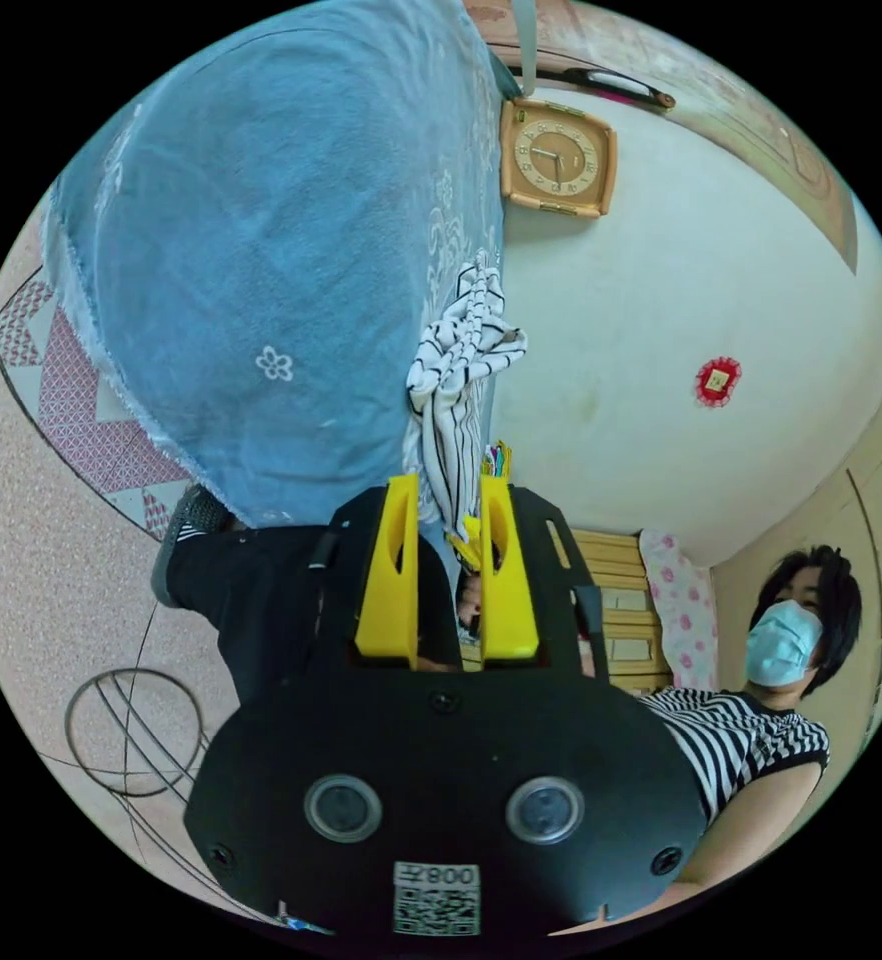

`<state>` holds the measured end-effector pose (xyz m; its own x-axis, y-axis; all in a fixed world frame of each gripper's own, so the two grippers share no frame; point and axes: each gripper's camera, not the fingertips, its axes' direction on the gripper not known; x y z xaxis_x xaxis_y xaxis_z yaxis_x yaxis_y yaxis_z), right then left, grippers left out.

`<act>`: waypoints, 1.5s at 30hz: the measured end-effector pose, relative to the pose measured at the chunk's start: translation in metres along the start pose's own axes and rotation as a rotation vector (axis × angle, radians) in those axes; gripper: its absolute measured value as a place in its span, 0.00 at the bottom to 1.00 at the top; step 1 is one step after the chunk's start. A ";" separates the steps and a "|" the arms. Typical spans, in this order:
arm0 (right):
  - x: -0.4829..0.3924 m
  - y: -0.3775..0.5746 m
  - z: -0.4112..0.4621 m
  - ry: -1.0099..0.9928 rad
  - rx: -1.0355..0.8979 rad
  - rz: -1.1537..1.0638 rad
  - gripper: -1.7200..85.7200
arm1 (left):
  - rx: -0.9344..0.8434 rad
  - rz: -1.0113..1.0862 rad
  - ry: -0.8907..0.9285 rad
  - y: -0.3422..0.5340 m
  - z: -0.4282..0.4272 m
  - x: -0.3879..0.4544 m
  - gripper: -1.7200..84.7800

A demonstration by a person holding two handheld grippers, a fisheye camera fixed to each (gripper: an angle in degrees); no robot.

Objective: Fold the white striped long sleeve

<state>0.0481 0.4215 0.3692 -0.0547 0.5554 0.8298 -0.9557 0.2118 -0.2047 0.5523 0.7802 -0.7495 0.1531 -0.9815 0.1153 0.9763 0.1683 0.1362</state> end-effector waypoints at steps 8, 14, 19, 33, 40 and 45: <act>-0.022 0.039 -0.063 -0.077 0.054 -0.083 0.05 | -0.038 0.018 0.069 -0.004 0.050 -0.001 0.17; -0.028 0.064 -0.102 -0.067 0.051 -0.126 0.05 | 0.047 -0.028 0.150 0.009 0.076 -0.008 0.15; -0.019 0.095 -0.138 -0.076 0.069 -0.121 0.05 | 0.179 -0.070 0.226 0.016 0.098 -0.009 0.08; -0.009 0.299 -0.287 -0.192 0.219 -0.192 0.04 | -0.040 0.206 0.270 0.115 0.198 0.092 0.06; -0.019 0.434 -0.378 -0.210 0.382 -0.311 0.04 | -0.185 0.350 0.369 0.161 0.278 0.140 0.06; -0.011 0.523 -0.441 -0.206 0.495 -0.361 0.04 | -0.329 0.407 0.427 0.198 0.363 0.163 0.06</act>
<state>-0.3231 0.8806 0.0239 0.2876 0.3425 0.8944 -0.9421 -0.0672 0.3287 0.7152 0.6864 -0.3466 0.5000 -0.8069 -0.3144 0.8131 0.5624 -0.1502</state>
